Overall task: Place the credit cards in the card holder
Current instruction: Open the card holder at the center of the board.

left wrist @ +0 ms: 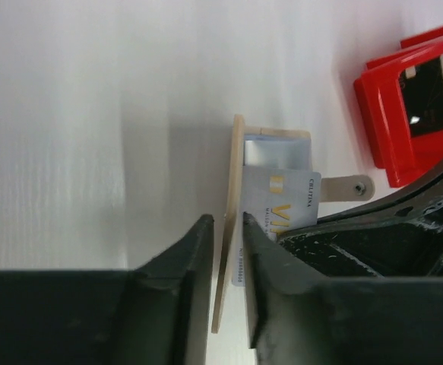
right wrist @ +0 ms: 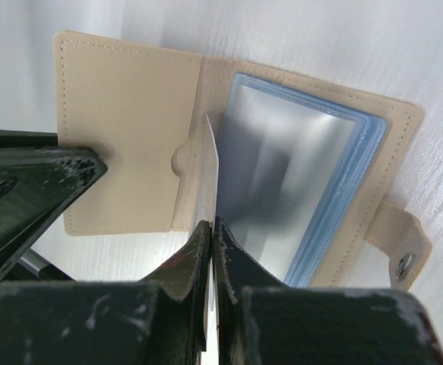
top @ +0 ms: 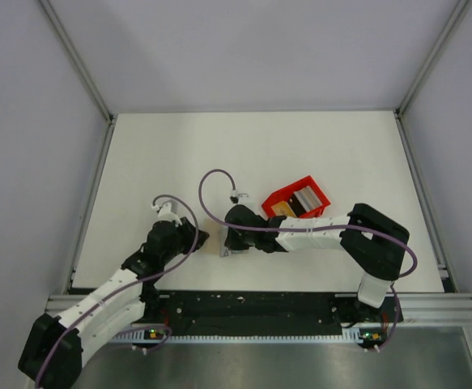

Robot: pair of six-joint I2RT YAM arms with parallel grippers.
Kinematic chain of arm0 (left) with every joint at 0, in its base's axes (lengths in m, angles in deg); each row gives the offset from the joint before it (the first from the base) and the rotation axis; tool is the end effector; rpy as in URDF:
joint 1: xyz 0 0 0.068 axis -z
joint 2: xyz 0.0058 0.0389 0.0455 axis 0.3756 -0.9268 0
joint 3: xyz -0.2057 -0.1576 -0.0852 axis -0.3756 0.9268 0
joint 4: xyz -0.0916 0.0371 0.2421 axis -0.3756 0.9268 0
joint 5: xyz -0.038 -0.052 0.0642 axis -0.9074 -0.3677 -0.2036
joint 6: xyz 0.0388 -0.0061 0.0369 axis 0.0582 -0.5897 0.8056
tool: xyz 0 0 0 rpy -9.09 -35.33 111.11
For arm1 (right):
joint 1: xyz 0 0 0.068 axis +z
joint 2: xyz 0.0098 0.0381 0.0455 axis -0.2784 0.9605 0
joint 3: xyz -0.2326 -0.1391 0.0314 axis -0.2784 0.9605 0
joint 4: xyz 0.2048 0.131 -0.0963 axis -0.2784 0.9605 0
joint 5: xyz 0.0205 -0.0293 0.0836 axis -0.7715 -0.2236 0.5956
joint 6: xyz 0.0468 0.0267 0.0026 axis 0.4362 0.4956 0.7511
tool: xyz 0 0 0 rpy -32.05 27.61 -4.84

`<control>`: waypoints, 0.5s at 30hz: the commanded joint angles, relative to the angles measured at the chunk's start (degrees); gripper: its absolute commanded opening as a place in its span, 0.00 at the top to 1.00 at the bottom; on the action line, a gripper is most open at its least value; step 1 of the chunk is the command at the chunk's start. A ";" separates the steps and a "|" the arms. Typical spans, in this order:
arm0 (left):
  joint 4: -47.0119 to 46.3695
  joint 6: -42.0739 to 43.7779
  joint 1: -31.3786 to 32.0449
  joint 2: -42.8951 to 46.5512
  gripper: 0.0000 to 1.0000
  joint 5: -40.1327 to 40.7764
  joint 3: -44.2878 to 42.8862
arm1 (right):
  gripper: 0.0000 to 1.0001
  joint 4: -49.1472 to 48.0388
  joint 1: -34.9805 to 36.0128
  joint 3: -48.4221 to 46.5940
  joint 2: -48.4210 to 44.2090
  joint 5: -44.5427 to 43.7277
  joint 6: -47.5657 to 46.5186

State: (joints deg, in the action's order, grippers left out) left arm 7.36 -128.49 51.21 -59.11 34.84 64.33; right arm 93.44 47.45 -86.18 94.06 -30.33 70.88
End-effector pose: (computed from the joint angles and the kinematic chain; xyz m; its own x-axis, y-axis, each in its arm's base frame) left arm 0.1359 -0.0757 0.1568 -0.6431 -0.4652 -0.6083 0.0313 0.7777 -0.6279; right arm 0.1657 0.3206 0.1645 -0.8556 0.0003 -0.5177 -0.2683 0.8549 0.4439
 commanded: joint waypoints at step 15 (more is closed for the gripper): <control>-5.49 1.37 -0.14 -5.67 1.00 -3.81 0.03 | 1.00 1.39 -8.42 10.47 -16.06 -1.77 -2.60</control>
State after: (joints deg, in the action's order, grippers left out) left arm 3.12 -127.90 51.03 -65.50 31.39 64.28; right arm 94.21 40.04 -78.70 81.20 -30.74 68.39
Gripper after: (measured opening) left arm 0.019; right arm 0.006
